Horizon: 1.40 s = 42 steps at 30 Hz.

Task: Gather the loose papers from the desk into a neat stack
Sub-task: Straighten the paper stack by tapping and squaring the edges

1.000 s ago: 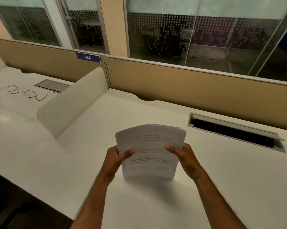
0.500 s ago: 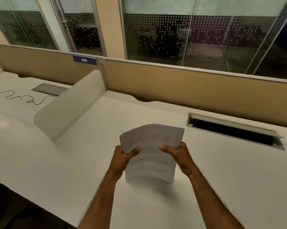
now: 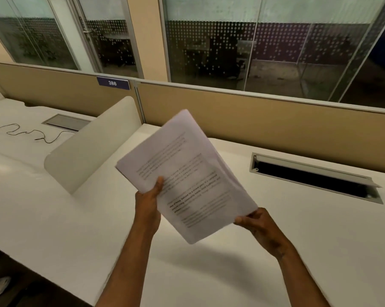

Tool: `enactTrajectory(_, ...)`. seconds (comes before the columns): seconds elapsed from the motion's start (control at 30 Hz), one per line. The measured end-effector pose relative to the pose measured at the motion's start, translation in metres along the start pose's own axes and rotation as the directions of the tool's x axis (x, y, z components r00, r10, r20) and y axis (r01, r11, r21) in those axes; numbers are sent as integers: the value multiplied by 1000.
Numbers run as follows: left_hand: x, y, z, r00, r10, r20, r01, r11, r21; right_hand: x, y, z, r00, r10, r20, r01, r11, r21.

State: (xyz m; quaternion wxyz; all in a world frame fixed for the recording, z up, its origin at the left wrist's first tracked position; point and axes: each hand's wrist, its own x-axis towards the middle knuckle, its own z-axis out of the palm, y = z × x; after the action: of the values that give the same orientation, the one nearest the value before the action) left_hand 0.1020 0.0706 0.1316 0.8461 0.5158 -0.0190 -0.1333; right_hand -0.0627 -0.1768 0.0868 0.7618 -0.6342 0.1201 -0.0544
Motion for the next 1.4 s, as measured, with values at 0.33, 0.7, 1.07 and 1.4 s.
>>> enactTrajectory(0.33,-17,-22,-22,990,-63,124,78,990,-118,8,-21,22,921,-149,-360,207,970,129)
enactTrajectory(0.7,28,4,-43,939,-123,322,-75,838,540,12,-30,-13,979,-127,-159,95,976,-194)
enactTrajectory(1.07,-21,-78,-60,977,-207,59,160,881,445,3,40,-16,965,91,-245,-119,988,-99)
enactTrajectory(1.4,-25,-94,-69,980,-194,52,149,875,461,-2,57,-17,970,111,-217,-135,986,-98)
